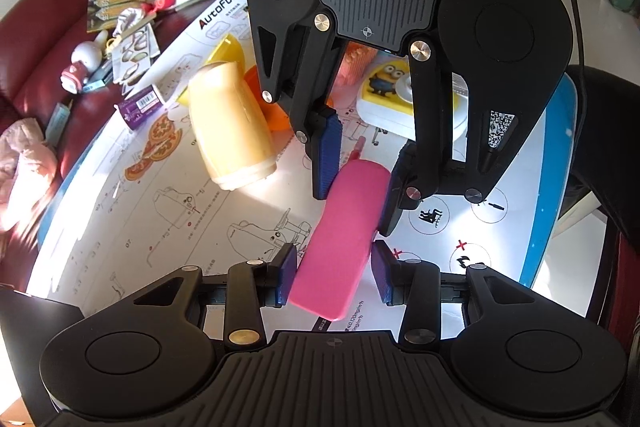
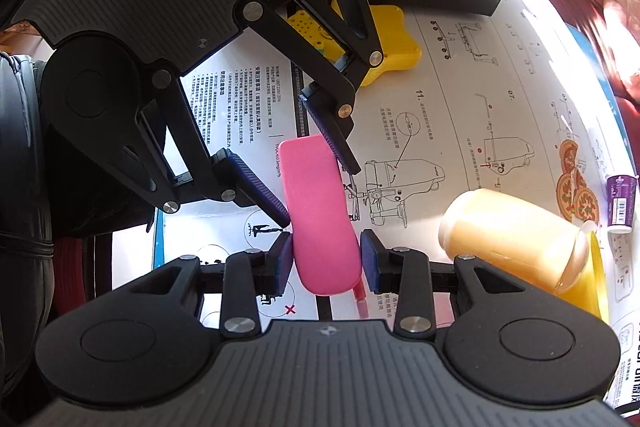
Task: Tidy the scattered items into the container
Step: 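Carry the pink block with both tools over the cardboard box, then lower the pink block into the box and open both tools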
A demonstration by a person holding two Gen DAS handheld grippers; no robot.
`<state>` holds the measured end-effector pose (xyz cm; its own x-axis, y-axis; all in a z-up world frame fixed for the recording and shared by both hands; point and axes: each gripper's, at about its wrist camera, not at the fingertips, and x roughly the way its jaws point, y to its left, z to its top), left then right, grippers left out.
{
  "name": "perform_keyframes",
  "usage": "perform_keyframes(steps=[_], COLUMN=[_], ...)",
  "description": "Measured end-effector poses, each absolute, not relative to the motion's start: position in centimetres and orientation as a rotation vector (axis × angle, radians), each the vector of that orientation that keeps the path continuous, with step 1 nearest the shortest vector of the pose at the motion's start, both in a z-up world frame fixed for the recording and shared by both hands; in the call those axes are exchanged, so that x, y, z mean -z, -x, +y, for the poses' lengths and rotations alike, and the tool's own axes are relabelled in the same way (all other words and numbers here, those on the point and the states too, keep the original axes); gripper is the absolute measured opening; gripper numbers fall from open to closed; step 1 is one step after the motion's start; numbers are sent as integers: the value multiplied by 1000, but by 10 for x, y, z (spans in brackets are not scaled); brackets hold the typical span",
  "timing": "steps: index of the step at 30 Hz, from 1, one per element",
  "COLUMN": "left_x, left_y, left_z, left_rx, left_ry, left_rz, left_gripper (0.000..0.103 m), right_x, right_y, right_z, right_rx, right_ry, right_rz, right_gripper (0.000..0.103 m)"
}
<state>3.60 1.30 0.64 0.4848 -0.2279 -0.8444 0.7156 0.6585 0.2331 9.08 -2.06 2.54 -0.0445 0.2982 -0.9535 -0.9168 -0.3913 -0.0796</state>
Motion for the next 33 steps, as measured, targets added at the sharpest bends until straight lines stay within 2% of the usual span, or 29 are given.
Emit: perform_keyframes(steps=[15, 25, 33], left_x=[-75, -127, -140], left_y=[-5, 26, 52], left_z=[41, 116, 189], left_rx=[451, 211, 51], left_ry=[-615, -557, -527], left_rz=[801, 739, 772], left_gripper=[39, 40, 40], right_x=[-96, -144, -148], right_y=[-49, 5, 47], right_z=[14, 84, 154], right_rx=[-1629, -1676, -1761], right_ry=[1442, 1562, 1582], right_rz=[528, 289, 160], right_gripper=[41, 41, 41])
